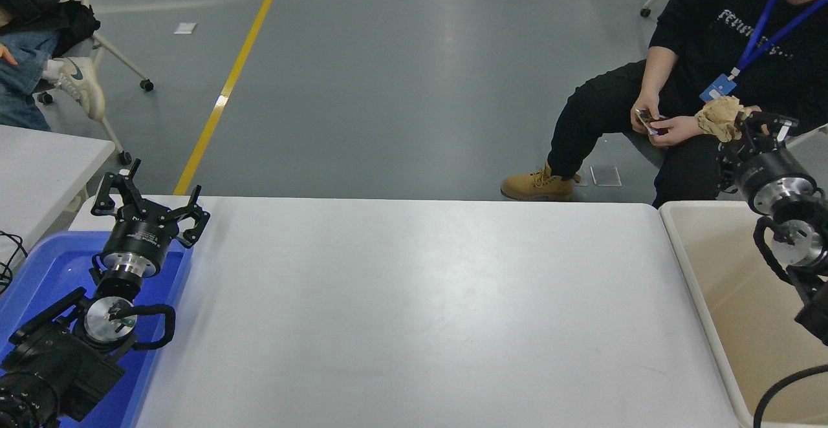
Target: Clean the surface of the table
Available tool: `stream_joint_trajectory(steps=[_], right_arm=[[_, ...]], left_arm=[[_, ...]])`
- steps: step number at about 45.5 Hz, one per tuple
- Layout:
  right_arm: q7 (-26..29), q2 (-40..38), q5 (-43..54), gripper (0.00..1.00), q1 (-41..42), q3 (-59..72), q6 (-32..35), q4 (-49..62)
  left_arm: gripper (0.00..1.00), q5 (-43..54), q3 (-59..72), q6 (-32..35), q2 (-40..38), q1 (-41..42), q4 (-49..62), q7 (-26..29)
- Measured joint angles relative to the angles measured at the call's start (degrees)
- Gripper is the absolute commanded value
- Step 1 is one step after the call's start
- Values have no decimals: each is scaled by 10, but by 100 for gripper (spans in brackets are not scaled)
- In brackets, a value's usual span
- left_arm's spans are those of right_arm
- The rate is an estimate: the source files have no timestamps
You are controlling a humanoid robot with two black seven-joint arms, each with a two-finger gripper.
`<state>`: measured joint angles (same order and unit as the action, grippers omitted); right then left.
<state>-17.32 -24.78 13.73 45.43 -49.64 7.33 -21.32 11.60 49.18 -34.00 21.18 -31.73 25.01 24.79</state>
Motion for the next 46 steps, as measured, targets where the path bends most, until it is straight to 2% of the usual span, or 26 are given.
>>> stream_joint_trajectory(steps=[16,34,41,46], right_arm=[[4,21,-35,0,-30,-93,26,-5],[-1,35,-53,0,-63,-115,66,-3],[-3,31,-52,0,-67,-106,53,24],[-3,28,-52,0,-56,-53,32,79]], left_arm=[[100,0,0,0,0,0,0,0],[100,0,0,0,0,0,0,0],[100,0,0,0,0,0,0,0],[100,0,0,0,0,0,0,0]])
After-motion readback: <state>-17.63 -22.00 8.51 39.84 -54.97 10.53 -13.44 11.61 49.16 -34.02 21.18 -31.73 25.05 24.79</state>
